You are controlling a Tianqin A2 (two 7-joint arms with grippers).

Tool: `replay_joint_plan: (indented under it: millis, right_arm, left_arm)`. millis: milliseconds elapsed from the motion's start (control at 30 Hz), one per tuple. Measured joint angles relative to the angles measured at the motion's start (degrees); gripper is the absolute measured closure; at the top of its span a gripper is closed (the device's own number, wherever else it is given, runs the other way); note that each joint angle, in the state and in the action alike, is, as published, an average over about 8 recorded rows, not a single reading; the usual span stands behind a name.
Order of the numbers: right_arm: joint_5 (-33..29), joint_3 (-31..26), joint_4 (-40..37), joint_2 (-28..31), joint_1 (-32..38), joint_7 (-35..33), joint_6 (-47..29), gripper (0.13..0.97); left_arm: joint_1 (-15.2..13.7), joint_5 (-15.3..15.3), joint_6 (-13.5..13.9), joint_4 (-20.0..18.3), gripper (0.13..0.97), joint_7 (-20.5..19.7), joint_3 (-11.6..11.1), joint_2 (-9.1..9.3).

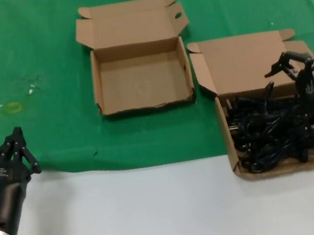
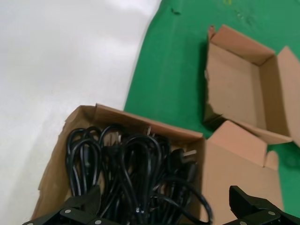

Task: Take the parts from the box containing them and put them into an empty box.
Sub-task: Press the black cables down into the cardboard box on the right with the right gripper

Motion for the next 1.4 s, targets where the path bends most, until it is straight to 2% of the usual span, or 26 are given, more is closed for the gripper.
replay_joint_plan:
  millis: [433, 733, 1000, 1133, 1400]
  right_arm:
    - [-1.9, -0.26, -6.78, -2.75, 0.87, -4.48, -0.95, 0.132]
    - [-3.07, -0.15, -10.77, -3.56, 2.18, -7.16, -0.78, 0.19]
    - [-3.51, 0.21, -12.17, -3.71, 2.23, -7.89, -0.61, 0.319]
    - [-3.67, 0.35, -12.53, -4.03, 2.32, -7.96, -0.42, 0.319]
    - [-4.01, 0.42, -12.95, -4.78, 2.22, -7.91, 0.08, 0.52]
  left_arm:
    - [0.0, -0.01, 0.0, 0.0, 0.953, 0.0, 0.0, 0.0]
    - [0.0, 0.0, 0.0, 0.0, 0.953, 0.0, 0.0, 0.0]
    - [0.0, 0.0, 0.0, 0.0, 0.953, -0.01, 0.0, 0.0]
    - [0.0, 0.0, 0.0, 0.0, 0.953, -0.01, 0.0, 0.0]
    - [0.0, 0.0, 0.0, 0.0, 0.953, -0.03, 0.0, 0.0]
